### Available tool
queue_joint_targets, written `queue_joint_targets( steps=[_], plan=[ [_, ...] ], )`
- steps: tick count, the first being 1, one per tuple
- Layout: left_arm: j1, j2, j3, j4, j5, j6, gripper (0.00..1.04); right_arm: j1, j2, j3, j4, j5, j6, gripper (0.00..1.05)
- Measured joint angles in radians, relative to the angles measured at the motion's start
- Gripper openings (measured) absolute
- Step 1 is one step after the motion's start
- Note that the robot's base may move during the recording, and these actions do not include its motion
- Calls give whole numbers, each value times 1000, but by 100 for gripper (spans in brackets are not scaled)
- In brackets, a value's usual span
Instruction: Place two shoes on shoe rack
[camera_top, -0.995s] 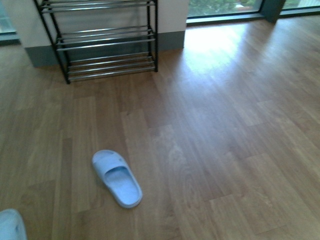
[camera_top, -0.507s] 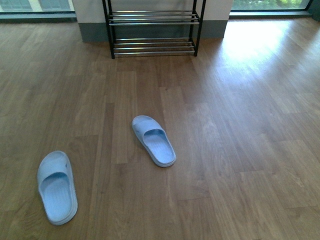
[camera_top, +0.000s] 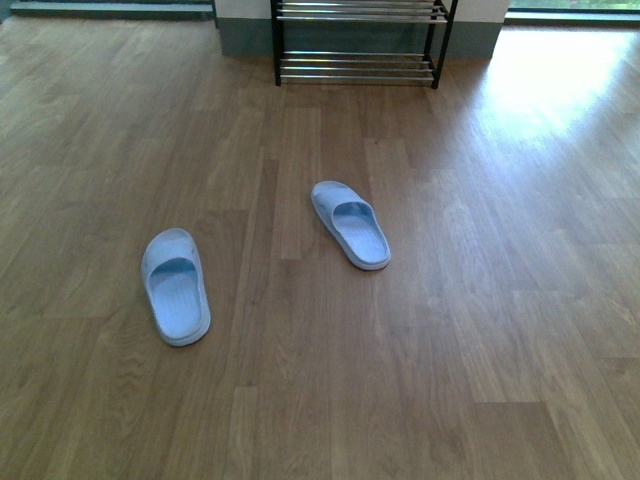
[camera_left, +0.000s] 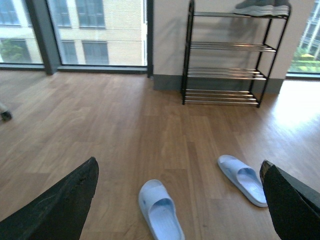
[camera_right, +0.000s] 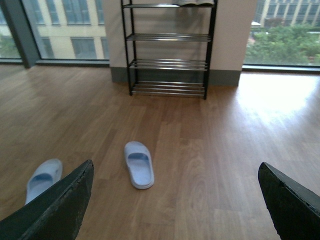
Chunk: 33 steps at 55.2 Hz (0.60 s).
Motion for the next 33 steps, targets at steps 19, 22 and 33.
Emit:
queue_joint_targets(
  steps=[19,22,33],
  plan=[
    [0,0,0,0,5,0,95,0,-1,0,0,4,0,95],
    [0,0,0,0,5,0,95,0,-1,0,0,4,0,95],
    [0,0,0,0,5,0,95,0,-2,0,0,4,0,95]
  ],
)
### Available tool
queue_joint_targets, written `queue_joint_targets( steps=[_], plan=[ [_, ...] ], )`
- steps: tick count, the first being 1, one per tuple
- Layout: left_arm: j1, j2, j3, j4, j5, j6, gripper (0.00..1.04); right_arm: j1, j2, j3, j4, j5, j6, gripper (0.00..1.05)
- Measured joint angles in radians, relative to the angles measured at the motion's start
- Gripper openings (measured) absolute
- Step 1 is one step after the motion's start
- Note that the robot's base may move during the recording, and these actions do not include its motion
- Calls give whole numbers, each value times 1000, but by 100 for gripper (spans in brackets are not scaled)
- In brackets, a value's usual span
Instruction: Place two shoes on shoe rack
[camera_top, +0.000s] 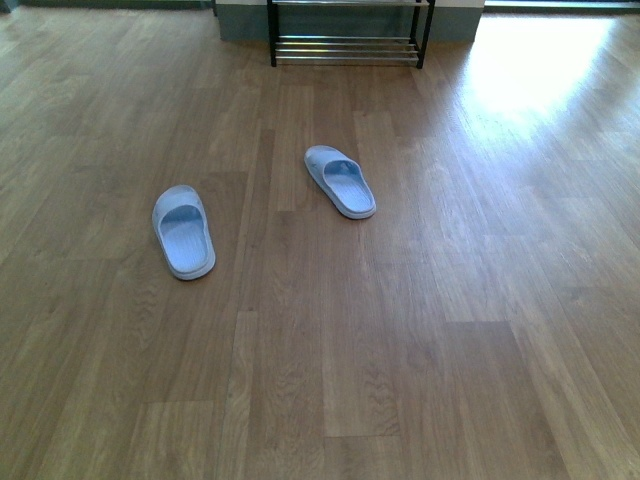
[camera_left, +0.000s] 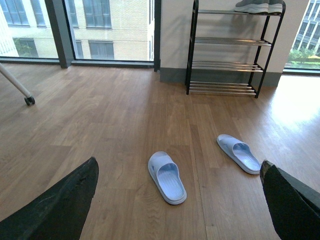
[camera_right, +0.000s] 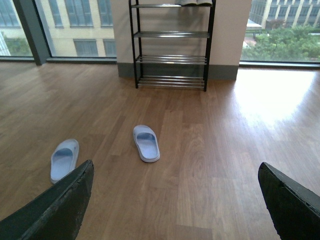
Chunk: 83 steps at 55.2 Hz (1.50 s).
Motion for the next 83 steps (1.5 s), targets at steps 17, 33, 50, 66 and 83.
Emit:
queue_joint_targets(
  steps=[17,33,50,66,83],
  plan=[
    [0,0,0,0,0,0,95,0,0,0,0,0,0,95],
    [0,0,0,0,1,0,95,0,0,0,0,4,0,95],
    [0,0,0,0,-2,0,95,0,0,0,0,-3,0,95],
    [0,0,0,0,0,0,95,0,1,0,0,1,0,95],
    [-1,0,0,0,4,0,95,0,1,0,0,4,0,95]
  ],
)
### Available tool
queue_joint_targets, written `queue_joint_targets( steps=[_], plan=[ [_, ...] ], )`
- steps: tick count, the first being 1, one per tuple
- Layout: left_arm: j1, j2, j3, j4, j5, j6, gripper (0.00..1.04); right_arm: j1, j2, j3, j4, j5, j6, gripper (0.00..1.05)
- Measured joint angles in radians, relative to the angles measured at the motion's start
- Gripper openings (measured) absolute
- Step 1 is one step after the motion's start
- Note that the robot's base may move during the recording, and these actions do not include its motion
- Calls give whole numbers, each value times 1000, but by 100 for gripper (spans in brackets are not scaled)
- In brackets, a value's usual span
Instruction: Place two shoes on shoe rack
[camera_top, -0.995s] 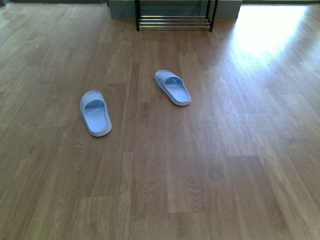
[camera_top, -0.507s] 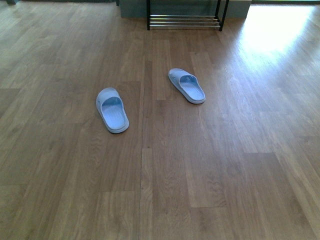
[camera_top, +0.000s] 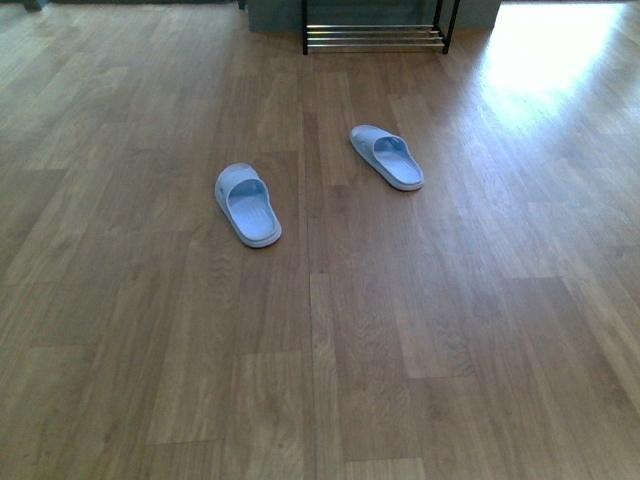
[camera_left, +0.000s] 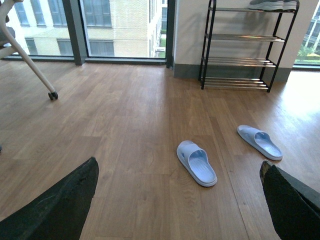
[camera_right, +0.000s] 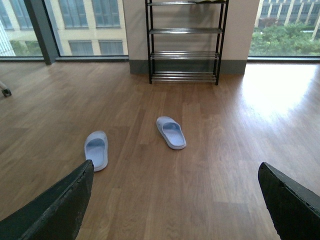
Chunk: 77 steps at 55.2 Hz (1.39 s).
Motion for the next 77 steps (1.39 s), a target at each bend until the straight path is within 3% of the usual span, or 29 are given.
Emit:
queue_joint_targets(
  steps=[77],
  plan=[
    [1,0,0,0,-4,0,95,0,-1,0,0,-4,0,95]
  ],
)
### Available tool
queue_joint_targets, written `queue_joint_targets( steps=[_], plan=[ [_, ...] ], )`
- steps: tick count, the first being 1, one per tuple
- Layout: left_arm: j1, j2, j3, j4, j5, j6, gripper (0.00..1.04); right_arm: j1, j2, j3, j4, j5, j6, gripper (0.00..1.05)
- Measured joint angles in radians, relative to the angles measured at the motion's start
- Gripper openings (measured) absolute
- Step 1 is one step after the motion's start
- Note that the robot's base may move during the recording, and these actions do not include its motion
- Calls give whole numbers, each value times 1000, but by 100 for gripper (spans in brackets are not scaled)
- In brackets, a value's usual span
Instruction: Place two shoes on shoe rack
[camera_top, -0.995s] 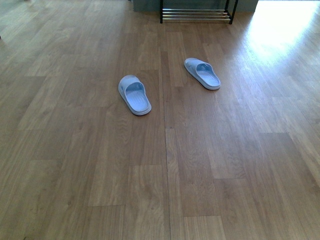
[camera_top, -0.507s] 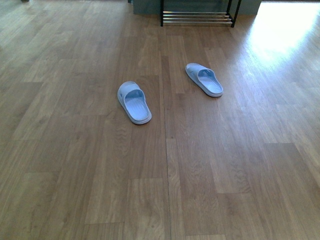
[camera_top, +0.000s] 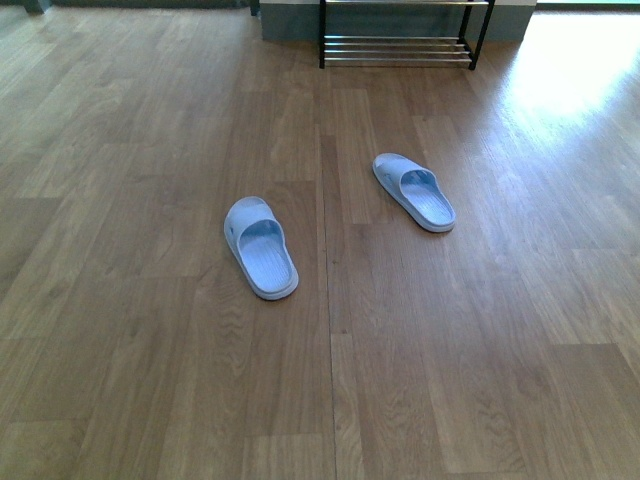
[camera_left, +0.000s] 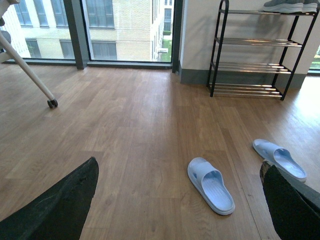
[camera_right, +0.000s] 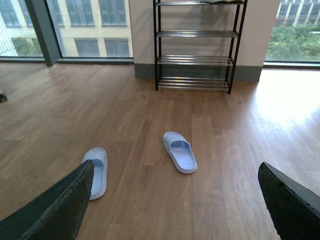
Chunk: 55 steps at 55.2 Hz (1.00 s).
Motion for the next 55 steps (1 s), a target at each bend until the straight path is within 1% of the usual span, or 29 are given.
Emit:
queue_joint_targets(
  steps=[55],
  plan=[
    [0,0,0,0,0,0,95,0,0,0,0,0,0,95]
  ],
)
